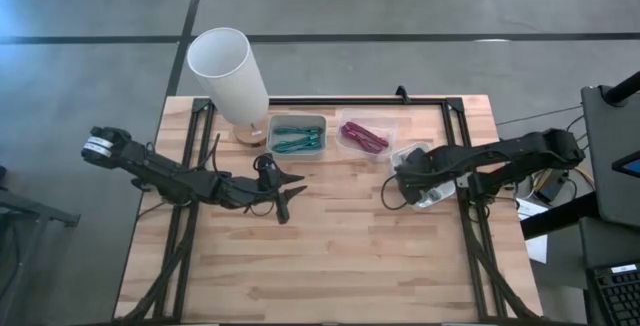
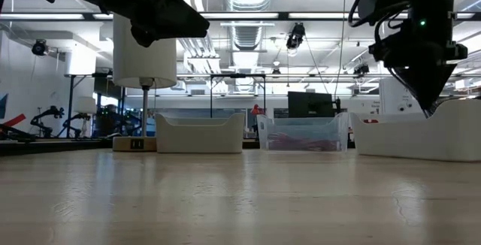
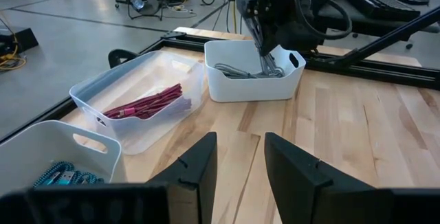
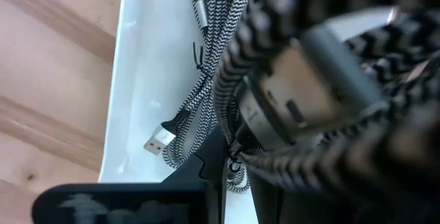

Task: Pick & Place USB Port
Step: Put the black and white USB cable into the white bin, then return to Home Position

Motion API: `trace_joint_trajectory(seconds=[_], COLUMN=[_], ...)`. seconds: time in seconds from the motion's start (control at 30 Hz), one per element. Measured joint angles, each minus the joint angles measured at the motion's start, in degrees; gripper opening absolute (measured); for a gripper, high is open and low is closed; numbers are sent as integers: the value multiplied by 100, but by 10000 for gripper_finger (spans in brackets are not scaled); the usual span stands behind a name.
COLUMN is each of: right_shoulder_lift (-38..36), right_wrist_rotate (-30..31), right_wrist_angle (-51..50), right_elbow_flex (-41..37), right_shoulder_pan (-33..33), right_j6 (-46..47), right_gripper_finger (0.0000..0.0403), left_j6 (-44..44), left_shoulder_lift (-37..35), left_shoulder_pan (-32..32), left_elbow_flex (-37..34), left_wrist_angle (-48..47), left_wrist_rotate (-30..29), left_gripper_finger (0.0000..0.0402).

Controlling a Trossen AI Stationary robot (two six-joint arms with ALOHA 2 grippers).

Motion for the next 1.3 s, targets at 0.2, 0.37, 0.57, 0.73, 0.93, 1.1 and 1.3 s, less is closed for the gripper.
trace_joint_trajectory(seconds=[0.2, 0.37, 0.57, 0.73, 0.93, 1.1, 1.3], right_shoulder_lift=[13, 13, 13, 13, 13, -55, -274], right_wrist_rotate=[-254, -252, -232, -78, -81, -81, 163], right_wrist_angle=[35, 46, 55, 100, 248, 271, 425], right_elbow_flex=[12, 12, 10, 10, 119, 614, 1292], right_shoulder_pan=[4, 2, 0, 0, 0, 23, 267], right_j6=[-408, -527, -525, -521, -510, -842, -2145], right_gripper_finger=[51, 91, 128, 145, 146, 136, 124], left_j6=[1, -1, 1, 1, 16, 181, 425], left_shoulder_lift=[0, 0, 0, 0, 0, -38, -533], left_shoulder_pan=[0, 0, 0, 0, 2, 0, -4], left_elbow_flex=[0, 0, 0, 0, 0, 0, 49], left_wrist_angle=[-1, -1, -1, -3, -3, -5, -346], left_wrist_rotate=[0, 0, 0, 0, 0, 0, 2], left_gripper_finger=[122, 122, 122, 122, 122, 121, 110])
